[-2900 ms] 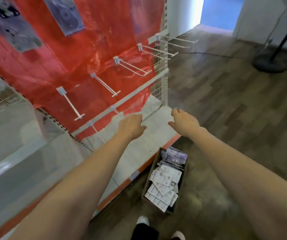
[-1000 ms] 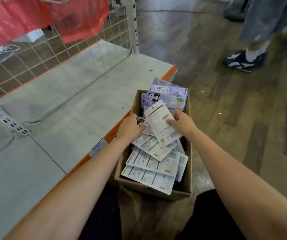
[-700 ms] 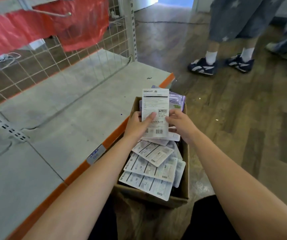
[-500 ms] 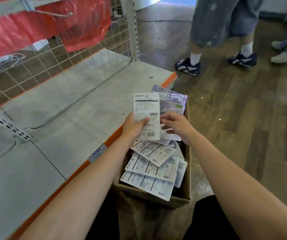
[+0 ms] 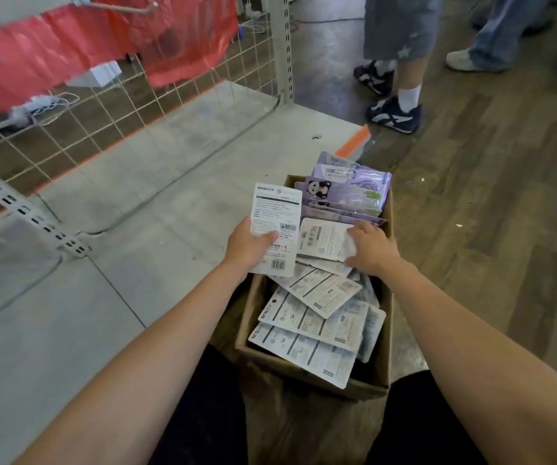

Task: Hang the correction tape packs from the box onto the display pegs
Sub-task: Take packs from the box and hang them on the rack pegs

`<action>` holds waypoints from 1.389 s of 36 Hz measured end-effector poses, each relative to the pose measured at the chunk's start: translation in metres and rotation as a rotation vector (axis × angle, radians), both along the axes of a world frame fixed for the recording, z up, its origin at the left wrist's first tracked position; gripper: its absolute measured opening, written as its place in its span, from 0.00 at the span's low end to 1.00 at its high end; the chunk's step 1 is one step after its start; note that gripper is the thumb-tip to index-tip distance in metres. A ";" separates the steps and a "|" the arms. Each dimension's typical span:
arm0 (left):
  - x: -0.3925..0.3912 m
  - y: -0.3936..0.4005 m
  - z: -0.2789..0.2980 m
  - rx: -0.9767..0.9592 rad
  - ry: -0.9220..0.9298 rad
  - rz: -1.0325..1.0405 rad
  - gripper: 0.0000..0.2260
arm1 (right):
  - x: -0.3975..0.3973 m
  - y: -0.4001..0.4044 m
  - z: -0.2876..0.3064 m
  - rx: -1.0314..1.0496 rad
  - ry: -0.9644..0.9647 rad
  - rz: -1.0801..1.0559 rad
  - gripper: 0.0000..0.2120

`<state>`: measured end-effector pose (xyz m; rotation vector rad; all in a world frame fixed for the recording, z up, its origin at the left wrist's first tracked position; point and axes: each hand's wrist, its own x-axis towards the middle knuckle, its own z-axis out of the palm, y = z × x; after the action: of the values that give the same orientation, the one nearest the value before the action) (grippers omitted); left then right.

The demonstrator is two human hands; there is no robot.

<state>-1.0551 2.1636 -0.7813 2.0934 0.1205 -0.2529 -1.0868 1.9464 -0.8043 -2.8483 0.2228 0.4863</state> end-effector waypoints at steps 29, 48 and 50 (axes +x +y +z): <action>-0.001 -0.005 0.004 0.009 -0.006 -0.065 0.15 | 0.004 0.011 -0.002 0.159 0.061 -0.165 0.37; 0.014 0.004 0.033 -0.455 -0.027 0.050 0.12 | 0.008 0.009 0.042 1.323 -0.302 -0.553 0.17; 0.014 0.001 0.035 -0.515 -0.018 0.048 0.12 | 0.009 0.013 0.043 1.310 -0.308 -0.551 0.17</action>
<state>-1.0411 2.1650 -0.7464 1.5790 0.0835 -0.2102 -1.0783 1.9594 -0.7616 -1.4552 0.4092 0.0046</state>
